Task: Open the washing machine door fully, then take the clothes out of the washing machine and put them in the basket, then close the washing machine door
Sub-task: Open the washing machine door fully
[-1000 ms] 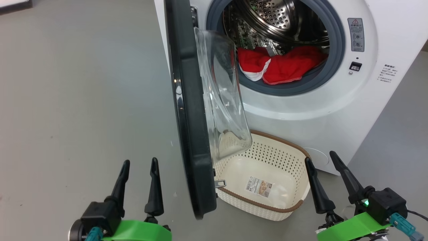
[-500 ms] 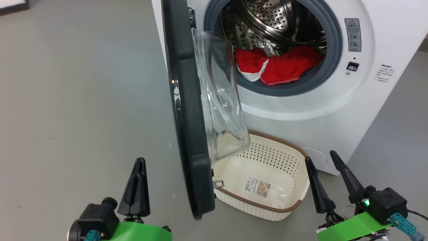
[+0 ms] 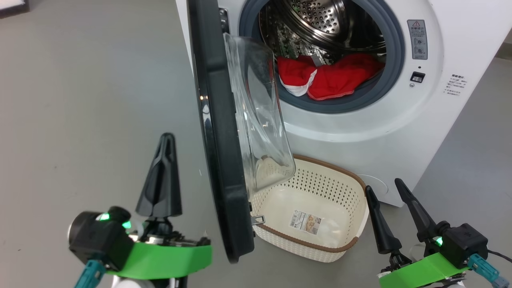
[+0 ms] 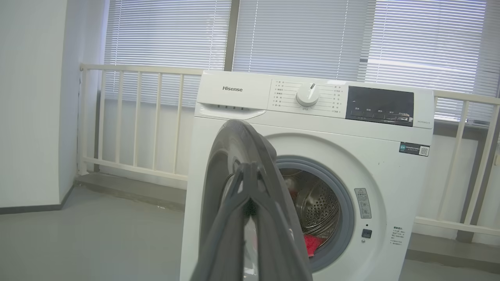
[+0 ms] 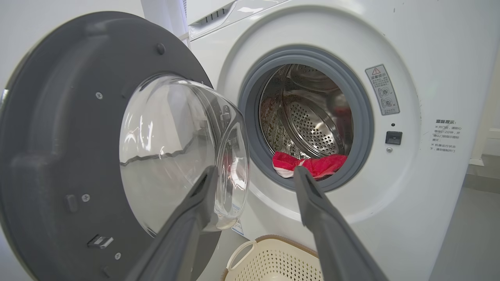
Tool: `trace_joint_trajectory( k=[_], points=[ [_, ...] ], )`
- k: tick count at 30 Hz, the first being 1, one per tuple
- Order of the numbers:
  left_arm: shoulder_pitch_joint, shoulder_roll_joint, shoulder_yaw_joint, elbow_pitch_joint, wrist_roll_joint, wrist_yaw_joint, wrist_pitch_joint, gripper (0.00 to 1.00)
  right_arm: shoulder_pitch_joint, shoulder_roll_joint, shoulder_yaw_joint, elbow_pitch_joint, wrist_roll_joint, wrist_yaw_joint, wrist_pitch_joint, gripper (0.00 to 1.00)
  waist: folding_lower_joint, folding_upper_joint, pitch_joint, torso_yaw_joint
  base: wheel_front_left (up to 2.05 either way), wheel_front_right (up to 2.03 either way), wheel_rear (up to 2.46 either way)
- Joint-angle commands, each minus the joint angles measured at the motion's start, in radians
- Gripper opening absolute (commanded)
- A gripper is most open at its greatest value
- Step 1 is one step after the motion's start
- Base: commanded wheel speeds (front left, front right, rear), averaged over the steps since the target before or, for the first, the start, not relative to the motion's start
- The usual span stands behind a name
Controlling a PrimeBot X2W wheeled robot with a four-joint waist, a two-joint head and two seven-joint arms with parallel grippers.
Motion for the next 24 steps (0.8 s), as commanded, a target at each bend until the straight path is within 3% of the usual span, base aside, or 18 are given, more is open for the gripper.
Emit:
trace_joint_trajectory(
  k=[1, 13, 24],
  points=[
    [-0.054, 0.013, 0.020, -0.041, 0.012, -0.005, 0.010, 0.00, -0.024, -0.001, 0.027, -0.031, 0.004, 0.006, -0.004, 1.00, 0.0000, 0.0000, 0.001, -0.003, 0.00, 0.00, 0.00],
    [-0.148, -0.043, -0.162, -0.086, 0.045, -0.072, 0.095, 0.00, -0.027, -0.001, 0.032, -0.040, 0.000, 0.006, 0.004, 1.00, 0.0000, 0.0000, 0.007, -0.028, 0.00, 0.00, 0.00],
    [-0.136, -0.065, -0.275, 0.086, 0.043, -0.104, 0.135, 0.00, -0.034, -0.001, 0.039, -0.045, 0.001, 0.006, 0.007, 1.00, 0.0000, 0.0000, 0.017, -0.039, 0.00, 0.00, 0.00]
  ],
)
